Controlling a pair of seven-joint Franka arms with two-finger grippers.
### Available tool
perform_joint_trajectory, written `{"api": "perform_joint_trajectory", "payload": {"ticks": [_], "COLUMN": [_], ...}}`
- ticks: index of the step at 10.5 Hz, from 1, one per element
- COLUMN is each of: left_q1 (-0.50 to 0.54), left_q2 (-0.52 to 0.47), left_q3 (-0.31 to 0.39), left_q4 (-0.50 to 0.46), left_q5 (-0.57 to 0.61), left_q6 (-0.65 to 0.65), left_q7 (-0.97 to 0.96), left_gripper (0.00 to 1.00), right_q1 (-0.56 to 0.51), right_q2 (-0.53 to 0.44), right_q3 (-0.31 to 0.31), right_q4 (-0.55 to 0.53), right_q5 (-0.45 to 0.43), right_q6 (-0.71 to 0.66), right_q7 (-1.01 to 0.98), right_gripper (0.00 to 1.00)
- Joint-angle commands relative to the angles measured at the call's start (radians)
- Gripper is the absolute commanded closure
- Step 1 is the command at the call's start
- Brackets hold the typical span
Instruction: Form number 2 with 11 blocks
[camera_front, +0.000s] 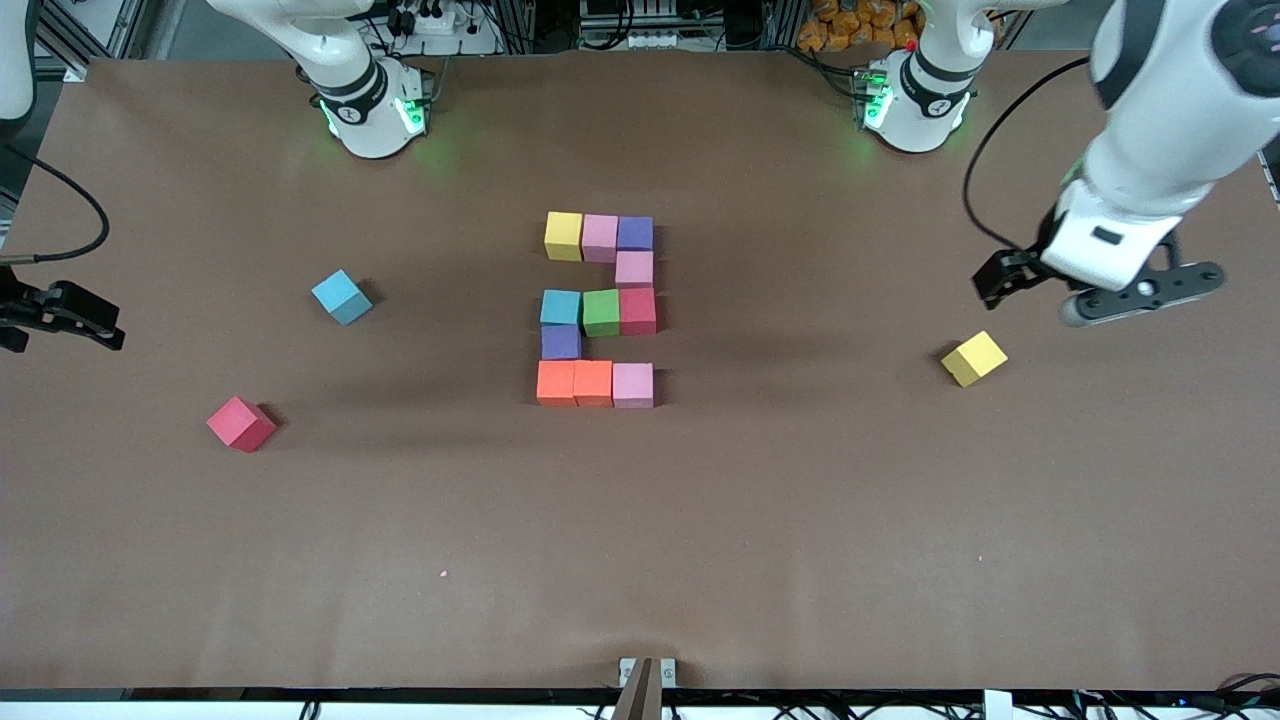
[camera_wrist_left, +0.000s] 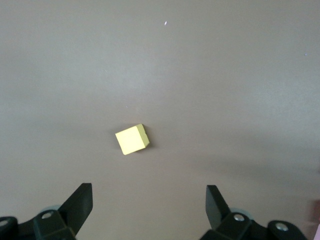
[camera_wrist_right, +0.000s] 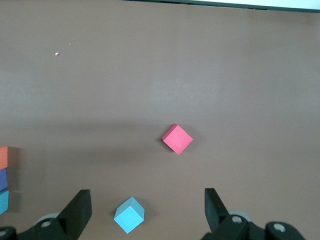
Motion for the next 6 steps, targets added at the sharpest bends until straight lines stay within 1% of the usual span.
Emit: {"api": "perform_joint_trajectory", "payload": {"ticks": [1, 2, 4, 6], "left_q1": [0.009, 0.009, 0.010, 0.024], "left_q2": [-0.002, 0.001, -0.001, -0.005], "left_q3": [0.001, 0.001, 0.001, 0.007], "left_q4": [0.097, 0.131, 0.190, 0.201], "left_q5": [-0.041, -0.053, -0.101, -0.125], "left_q6": [-0.077, -0.100, -0.186, -0.205], "left_q7": [0.113, 0.153, 0.242, 0.272], "left_gripper": [0.00, 0.00, 0.00, 0.00], "right_q1": [-0.005, -0.007, -0.008, -0.008], "right_q2": [-0.006, -0.006, -0.006, -0.006], "right_q3": [0.006, 0.005, 0.003, 0.003], "right_q4": [0.005, 0.005, 0.004, 0.005], "right_q5": [0.017, 0.017, 0.015, 0.015], "right_q6": [-0.012, -0.012, -0.012, -0.012], "right_q7": [-0.004, -0.004, -0.006, -0.006], "right_gripper": [0.00, 0.00, 0.00, 0.00]}}
